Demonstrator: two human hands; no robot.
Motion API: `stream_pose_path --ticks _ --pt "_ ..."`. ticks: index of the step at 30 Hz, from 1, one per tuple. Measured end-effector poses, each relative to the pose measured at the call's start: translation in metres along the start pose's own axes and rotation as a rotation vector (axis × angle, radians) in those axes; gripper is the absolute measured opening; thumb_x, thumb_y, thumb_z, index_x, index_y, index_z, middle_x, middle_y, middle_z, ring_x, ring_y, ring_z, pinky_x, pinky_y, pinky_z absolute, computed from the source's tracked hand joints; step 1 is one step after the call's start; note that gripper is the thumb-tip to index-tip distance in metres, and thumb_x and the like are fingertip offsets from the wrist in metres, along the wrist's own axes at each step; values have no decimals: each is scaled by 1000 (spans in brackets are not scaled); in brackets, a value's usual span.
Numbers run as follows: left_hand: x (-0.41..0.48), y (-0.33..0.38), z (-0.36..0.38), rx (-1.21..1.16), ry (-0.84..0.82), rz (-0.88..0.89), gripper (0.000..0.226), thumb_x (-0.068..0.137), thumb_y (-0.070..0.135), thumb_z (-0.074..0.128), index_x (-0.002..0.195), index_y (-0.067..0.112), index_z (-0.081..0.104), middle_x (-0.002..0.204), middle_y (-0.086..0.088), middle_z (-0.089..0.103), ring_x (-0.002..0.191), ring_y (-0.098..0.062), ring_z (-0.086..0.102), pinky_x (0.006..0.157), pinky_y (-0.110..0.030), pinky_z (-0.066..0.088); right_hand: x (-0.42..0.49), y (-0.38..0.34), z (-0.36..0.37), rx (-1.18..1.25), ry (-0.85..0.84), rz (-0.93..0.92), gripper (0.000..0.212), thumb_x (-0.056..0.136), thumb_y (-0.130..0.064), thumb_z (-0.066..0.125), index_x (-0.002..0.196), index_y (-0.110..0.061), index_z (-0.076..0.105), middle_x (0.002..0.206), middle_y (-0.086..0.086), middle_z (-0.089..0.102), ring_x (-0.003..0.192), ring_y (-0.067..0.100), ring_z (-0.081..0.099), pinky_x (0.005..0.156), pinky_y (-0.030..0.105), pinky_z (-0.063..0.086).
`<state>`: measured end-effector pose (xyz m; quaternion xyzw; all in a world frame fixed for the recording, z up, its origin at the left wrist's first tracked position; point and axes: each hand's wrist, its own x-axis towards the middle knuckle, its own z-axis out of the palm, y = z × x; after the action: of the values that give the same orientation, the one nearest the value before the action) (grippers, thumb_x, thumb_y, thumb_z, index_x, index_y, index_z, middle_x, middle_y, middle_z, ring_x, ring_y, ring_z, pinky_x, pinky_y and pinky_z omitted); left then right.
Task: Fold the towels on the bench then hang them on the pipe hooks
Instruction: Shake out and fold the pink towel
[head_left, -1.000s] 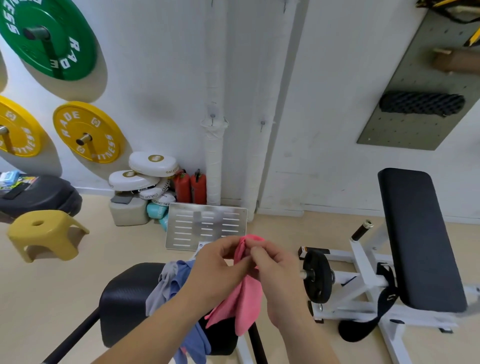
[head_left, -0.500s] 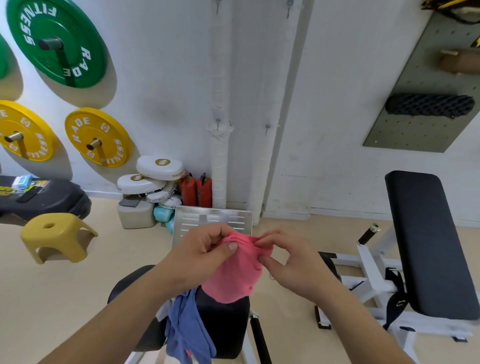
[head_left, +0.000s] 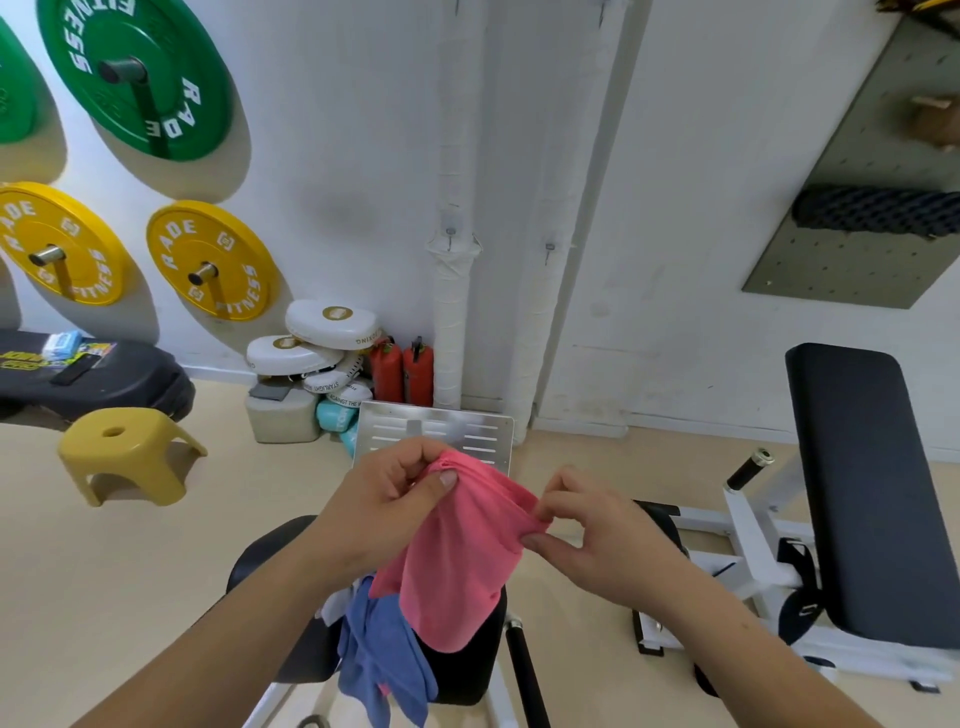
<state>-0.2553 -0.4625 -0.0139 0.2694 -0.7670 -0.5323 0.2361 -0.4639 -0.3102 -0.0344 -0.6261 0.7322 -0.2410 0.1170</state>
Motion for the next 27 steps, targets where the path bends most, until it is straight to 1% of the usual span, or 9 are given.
stream_pose_path --ticks 4,6,8,12,14,17,20,22,27 --pt "0 -14 -6 -8 24 -41 19 100 11 61 102 24 74 96 7 78 94 -6 70 84 -16 51 3 -5 -20 9 60 1 11 88 -41 70 90 -31 65 91 -19 62 93 5 60 85 29 51" --pt "2 -14 -6 -80 59 -40 18 100 11 60 106 21 74 101 5 78 97 -8 71 87 -19 55 5 -12 -28 111 110 51 8 90 -34 71 91 -32 64 91 -18 67 95 4 64 88 23 52" --pt "5 -13 -5 -104 73 -34 17 101 11 59 108 19 73 101 3 78 94 -9 72 86 -22 57 10 -19 -31 277 164 131 13 92 -22 72 91 -31 62 89 -15 69 90 5 67 84 20 55" --pt "7 -12 -1 -84 24 -48 16 102 14 57 112 17 70 97 4 79 87 -7 73 80 -28 59 16 -25 -26 485 256 243 27 94 -9 68 91 -35 59 81 1 70 74 19 65 72 38 54" --pt "7 -10 -3 -98 68 -29 16 102 18 57 112 19 70 95 3 79 84 -9 73 79 -31 61 17 -30 -27 627 303 247 33 96 -6 66 103 -37 59 79 2 73 72 11 66 71 29 53" --pt "8 -7 -6 -110 98 -49 16 103 23 56 111 25 70 94 3 78 85 -12 73 75 -31 62 23 -33 -29 683 273 309 30 96 -8 66 116 -30 64 89 -3 80 88 5 73 84 18 55" --pt "5 -5 -9 -94 83 -49 18 105 21 53 112 25 69 93 7 78 82 -3 71 69 -20 56 30 -27 -23 624 189 408 14 96 -9 66 101 -20 72 91 3 80 95 22 73 90 38 60" --pt "5 -1 -12 -62 35 -35 19 105 22 52 114 25 68 96 9 78 87 0 71 73 -15 53 35 -24 -22 546 108 437 13 98 -12 63 99 -23 70 94 6 78 98 29 71 91 46 59" --pt "10 10 -10 -11 -115 10 22 106 18 51 115 25 69 83 15 74 74 5 65 70 -11 48 43 -44 -30 282 -79 189 38 92 -22 69 126 -39 62 121 -25 66 116 -15 55 93 0 37"
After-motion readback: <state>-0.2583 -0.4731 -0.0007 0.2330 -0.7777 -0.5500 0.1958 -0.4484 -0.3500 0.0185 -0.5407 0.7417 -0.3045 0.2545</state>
